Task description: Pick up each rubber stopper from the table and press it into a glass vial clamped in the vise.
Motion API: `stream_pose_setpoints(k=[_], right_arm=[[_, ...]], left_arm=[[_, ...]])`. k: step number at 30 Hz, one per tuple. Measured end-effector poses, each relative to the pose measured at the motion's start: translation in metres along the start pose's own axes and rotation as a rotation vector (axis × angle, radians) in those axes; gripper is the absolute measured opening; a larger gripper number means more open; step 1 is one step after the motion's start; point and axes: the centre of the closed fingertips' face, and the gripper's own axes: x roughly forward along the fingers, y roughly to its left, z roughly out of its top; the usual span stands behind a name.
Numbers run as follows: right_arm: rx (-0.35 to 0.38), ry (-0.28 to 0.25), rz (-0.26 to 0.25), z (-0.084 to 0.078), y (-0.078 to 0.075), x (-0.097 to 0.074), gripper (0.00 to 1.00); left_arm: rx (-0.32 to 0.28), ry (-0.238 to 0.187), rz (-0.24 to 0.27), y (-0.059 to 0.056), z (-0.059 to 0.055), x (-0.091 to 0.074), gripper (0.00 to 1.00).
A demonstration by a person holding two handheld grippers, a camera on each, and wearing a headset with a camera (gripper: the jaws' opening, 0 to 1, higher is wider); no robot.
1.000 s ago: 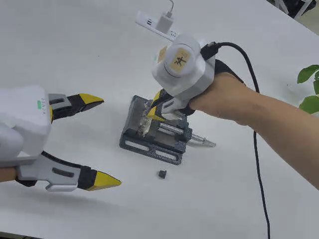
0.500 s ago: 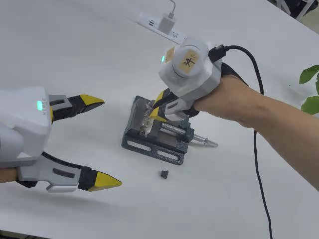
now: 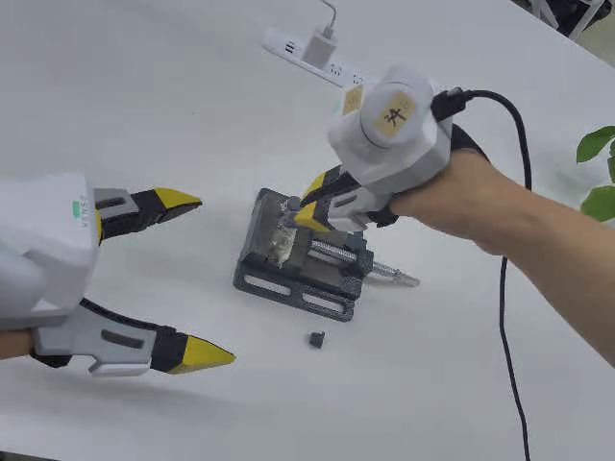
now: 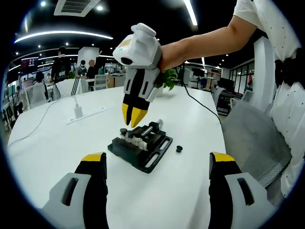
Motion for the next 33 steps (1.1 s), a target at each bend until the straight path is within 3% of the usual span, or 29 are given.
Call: stream_pose_setpoints(k=[20,33], right_arm=[[-0.001,-0.014,0.020,-0.003,0.001,0.010,0.00],[-0.014,-0.001,0.022,0.004,0.009,0.010,0.00]], left_arm=[[-0.003,0.007,-0.006,-0.001,-0.002,0.002,0.86],[-0.012,0.001,-0.002,0.001,-0.002,0.003,0.86]])
